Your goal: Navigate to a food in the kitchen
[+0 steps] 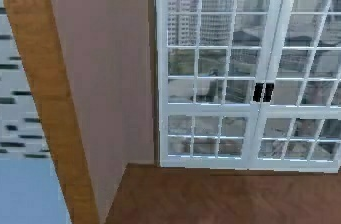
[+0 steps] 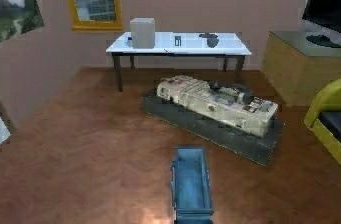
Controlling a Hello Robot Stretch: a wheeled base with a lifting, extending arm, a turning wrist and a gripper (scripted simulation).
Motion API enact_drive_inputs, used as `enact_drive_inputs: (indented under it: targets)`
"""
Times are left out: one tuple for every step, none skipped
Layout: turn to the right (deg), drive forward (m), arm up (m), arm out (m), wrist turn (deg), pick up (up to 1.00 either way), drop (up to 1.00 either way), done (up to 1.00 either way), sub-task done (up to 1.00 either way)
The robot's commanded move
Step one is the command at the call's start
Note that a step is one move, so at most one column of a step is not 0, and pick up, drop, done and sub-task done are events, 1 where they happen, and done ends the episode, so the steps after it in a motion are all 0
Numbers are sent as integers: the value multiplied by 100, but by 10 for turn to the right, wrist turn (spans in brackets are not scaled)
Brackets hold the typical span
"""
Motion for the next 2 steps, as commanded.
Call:
enact_drive_inputs:
  targets:
    - [-450,0,0,0,0,0,0,0,0]
    - [-60,0,0,0,0,0,0,0,0]
